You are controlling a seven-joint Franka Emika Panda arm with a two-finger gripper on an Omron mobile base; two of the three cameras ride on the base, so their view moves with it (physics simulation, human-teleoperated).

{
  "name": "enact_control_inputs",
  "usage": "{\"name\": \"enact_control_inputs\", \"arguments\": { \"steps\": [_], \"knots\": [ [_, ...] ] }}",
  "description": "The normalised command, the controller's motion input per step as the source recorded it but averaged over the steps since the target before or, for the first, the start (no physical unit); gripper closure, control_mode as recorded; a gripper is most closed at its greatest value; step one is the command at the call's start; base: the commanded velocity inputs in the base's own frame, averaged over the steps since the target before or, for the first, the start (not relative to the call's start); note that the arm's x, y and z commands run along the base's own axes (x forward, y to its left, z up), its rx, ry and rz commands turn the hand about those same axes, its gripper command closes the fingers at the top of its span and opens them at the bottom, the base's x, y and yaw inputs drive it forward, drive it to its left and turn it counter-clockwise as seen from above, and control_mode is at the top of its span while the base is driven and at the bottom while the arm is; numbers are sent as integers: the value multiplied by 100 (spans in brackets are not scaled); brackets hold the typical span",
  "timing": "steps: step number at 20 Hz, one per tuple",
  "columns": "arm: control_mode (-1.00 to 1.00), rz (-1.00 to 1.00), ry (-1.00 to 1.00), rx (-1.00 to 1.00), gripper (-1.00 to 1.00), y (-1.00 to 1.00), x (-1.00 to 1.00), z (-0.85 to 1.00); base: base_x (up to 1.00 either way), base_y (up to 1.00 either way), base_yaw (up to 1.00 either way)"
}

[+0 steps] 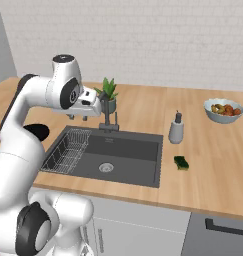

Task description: Pick the pan and sponge and place them into the sink. Then turn on the water.

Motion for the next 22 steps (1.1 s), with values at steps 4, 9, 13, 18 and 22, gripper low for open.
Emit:
{"name": "enact_control_inputs", "arguments": {
  "steps": [4, 9, 13, 18, 22],
  "knots": [
    [-100, -1, 5, 0, -100, 43, 0, -12, 0, 0, 0],
    [-100, -11, 1, 0, -100, 92, -2, -6, 0, 0, 0],
    [-100, -6, 3, 0, -100, 100, -5, 0, 0, 0, 0],
    [-100, 7, 12, 0, -100, 100, 0, -20, 0, 0, 0],
    [-100, 1, 7, 0, -100, 100, 0, -32, 0, 0, 0]
  ]
}}
